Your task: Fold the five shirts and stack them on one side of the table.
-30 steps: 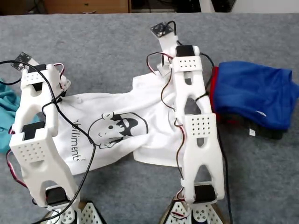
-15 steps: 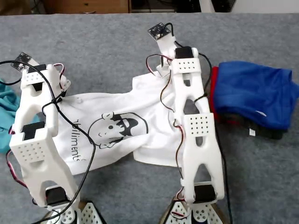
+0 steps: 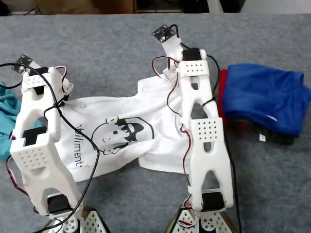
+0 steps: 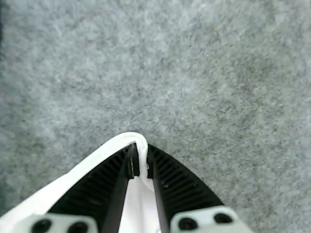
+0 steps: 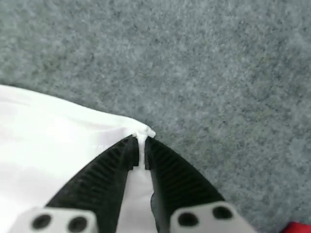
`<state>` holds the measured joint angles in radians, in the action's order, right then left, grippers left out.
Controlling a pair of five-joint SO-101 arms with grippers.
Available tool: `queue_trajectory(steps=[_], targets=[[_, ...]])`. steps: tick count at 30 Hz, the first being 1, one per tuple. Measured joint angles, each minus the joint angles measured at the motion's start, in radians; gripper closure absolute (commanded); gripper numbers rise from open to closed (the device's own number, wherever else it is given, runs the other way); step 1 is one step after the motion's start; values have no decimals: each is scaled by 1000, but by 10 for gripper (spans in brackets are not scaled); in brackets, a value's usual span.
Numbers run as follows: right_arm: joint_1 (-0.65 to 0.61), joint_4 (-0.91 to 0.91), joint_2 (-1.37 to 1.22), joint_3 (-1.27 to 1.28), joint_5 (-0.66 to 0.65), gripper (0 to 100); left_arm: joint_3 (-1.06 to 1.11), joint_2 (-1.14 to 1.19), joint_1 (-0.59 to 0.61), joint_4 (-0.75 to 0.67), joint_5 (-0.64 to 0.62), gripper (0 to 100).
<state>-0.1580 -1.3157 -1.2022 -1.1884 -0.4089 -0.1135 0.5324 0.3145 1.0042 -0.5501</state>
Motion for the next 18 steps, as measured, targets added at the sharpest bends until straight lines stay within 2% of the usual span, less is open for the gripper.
queue_trajectory(steps=[11,18], targets=[[12,5,0,0,91,997,0,0,0,0,0,981],[15,-61,-2,-55,100,997,0,0,0,-2,0,981]])
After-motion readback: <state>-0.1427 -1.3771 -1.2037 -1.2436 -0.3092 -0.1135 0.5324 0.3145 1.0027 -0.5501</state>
